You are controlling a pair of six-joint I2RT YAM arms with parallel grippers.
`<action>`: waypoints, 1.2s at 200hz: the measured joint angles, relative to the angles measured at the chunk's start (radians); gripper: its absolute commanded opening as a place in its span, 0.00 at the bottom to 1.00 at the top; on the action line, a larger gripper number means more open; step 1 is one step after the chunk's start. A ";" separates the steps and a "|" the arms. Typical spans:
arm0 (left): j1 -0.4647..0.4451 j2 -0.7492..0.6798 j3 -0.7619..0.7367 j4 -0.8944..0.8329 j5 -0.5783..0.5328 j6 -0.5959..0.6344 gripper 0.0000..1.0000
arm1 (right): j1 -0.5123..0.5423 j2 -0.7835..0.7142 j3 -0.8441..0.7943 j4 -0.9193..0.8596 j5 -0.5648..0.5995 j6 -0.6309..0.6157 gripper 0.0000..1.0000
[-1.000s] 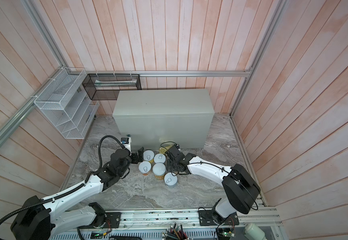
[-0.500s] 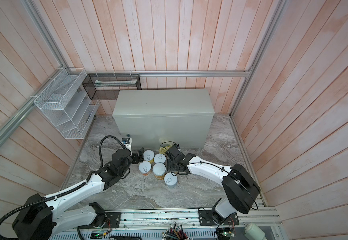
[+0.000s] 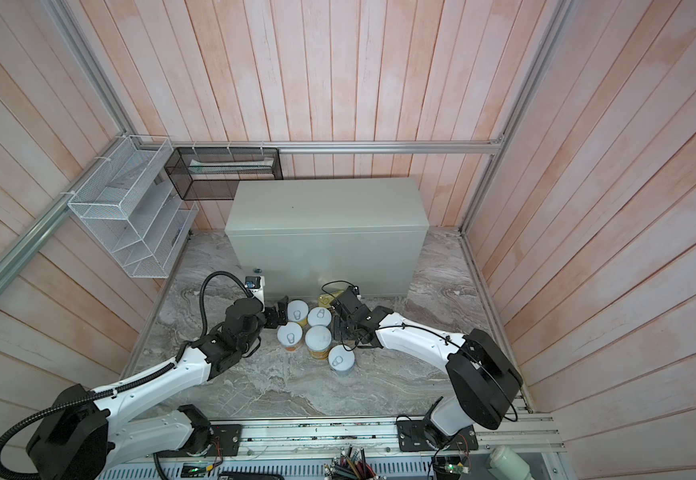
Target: Place and organize the canned foods onto the counter
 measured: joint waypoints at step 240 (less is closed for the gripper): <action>-0.004 0.070 -0.031 0.152 0.297 0.320 1.00 | -0.172 -0.160 -0.035 0.069 -0.153 -0.009 0.46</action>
